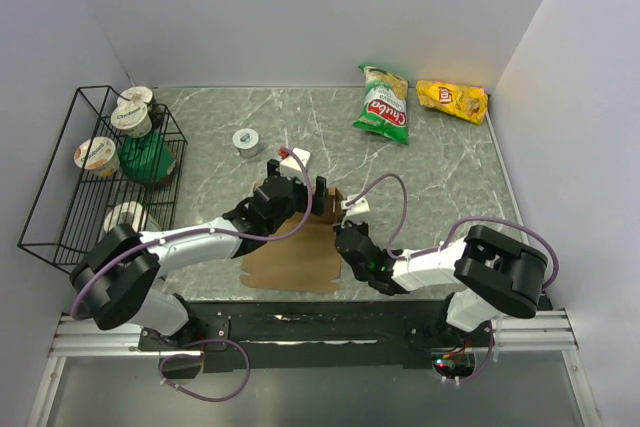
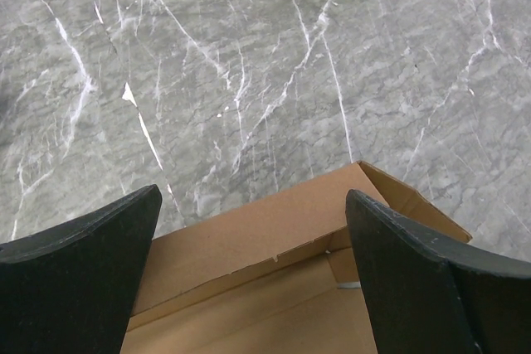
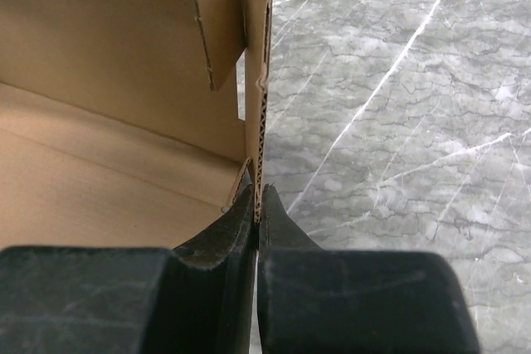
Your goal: Fold the paper box
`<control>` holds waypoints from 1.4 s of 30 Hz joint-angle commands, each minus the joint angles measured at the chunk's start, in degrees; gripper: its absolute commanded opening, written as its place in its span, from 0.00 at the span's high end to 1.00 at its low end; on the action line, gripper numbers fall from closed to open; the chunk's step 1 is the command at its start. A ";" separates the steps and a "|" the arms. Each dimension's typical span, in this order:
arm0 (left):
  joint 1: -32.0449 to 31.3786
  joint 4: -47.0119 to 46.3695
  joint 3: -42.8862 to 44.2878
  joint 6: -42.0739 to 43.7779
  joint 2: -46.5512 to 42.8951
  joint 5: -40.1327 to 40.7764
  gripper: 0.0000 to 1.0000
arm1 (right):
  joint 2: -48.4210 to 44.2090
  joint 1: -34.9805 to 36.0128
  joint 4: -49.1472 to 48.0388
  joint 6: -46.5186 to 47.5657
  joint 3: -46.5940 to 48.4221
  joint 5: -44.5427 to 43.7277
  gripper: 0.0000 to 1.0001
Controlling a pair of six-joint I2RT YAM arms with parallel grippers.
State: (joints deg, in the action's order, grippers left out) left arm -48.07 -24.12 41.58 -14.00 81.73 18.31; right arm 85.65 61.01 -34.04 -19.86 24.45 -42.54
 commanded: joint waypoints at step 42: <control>0.44 -9.97 -14.33 -3.93 -4.99 -6.00 0.10 | 4.62 4.37 27.09 -18.99 14.75 2.99 0.82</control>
State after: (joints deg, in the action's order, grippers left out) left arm -47.18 -37.34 31.35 -14.72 78.43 16.05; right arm 89.93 63.75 -10.22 -35.46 38.35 -41.98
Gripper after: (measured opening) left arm 0.911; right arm 0.166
